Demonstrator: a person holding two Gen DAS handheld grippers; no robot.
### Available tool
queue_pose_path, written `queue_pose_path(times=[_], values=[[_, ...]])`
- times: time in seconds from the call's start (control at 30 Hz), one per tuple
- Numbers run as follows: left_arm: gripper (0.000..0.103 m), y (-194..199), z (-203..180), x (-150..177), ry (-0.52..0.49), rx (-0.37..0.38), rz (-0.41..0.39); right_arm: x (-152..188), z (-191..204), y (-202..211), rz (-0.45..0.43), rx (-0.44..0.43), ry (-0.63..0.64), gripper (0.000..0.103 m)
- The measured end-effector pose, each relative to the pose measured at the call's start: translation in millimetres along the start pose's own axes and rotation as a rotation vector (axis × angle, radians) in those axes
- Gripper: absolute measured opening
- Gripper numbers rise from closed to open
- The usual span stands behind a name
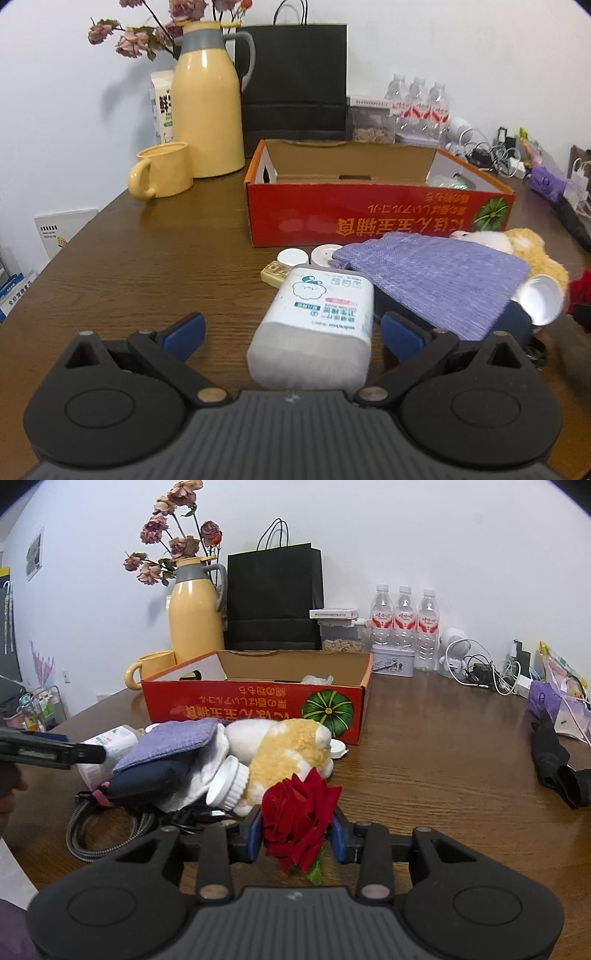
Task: Organize objects
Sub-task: 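Grasp the white cotton-swab box with the left tool, then lower the swab box into the cardboard box while the right tool drops the rose in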
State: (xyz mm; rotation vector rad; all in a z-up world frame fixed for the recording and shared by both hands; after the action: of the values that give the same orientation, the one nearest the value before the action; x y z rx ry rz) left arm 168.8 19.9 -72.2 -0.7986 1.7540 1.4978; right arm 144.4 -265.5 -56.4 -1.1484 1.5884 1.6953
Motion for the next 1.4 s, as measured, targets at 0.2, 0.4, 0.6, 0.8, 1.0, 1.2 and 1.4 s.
queue_pose_path(times=[0.2, 0.4, 0.6, 0.8, 1.0, 1.2, 1.4], values=[[0.102, -22, 4, 1, 0.044, 0.012, 0.039, 0, 2, -2, 0.002, -0.004, -0.005, 0.035], [0.067, -26, 2, 4, 0.064, 0.063, 0.036, -4, 3, 1, -0.009, -0.011, -0.007, 0.034], [0.066, -14, 1, 5, 0.064, 0.063, 0.005, -5, 6, 0, -0.015, -0.017, -0.014, 0.034], [0.066, 1, 2, -4, 0.058, 0.063, -0.038, -8, 5, 1, -0.024, -0.019, -0.025, 0.034], [0.066, 20, -3, -24, 0.045, 0.078, -0.113, -21, 7, 3, -0.058, -0.026, -0.033, 0.033], [0.066, 21, -11, -52, 0.050, 0.094, -0.165, -50, 15, 4, -0.124, -0.048, -0.044, 0.033], [0.066, 8, -21, -88, 0.044, 0.102, -0.212, -93, 31, -10, -0.185, -0.073, -0.042, 0.033]])
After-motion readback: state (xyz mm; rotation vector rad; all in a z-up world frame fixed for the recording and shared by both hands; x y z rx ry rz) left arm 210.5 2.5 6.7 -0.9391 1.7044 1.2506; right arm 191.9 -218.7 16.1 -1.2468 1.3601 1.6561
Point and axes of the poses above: each gripper's, at about its wrist camera, not at the fingertips, and y roughly against the way its jaws point, z to its left, x to its underside, the point moved 6 cm from there along -y, roughly the way its jaws point, and after that the axes turned 12 degrees about x, right-handed, at the moved point
